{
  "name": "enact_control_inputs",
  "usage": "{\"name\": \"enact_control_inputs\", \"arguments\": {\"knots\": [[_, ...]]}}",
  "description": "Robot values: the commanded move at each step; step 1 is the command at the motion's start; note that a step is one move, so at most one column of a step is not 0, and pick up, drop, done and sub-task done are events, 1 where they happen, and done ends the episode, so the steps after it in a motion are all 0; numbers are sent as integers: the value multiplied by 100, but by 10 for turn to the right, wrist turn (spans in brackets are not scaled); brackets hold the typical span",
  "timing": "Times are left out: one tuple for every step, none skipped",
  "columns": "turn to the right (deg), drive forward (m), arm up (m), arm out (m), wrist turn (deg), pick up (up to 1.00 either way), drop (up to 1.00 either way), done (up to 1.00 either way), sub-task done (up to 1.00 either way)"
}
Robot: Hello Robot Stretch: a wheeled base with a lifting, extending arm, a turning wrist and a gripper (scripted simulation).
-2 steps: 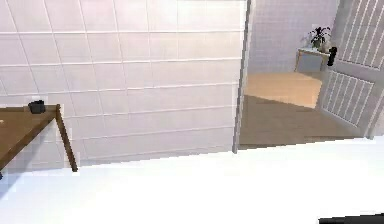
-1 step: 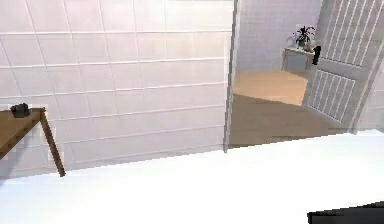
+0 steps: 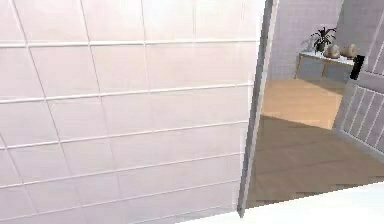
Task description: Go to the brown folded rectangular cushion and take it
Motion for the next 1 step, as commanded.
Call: {"name": "enact_control_inputs", "arguments": {"knots": [[300, 0, 0, 0, 0, 0, 0, 0, 0]]}}
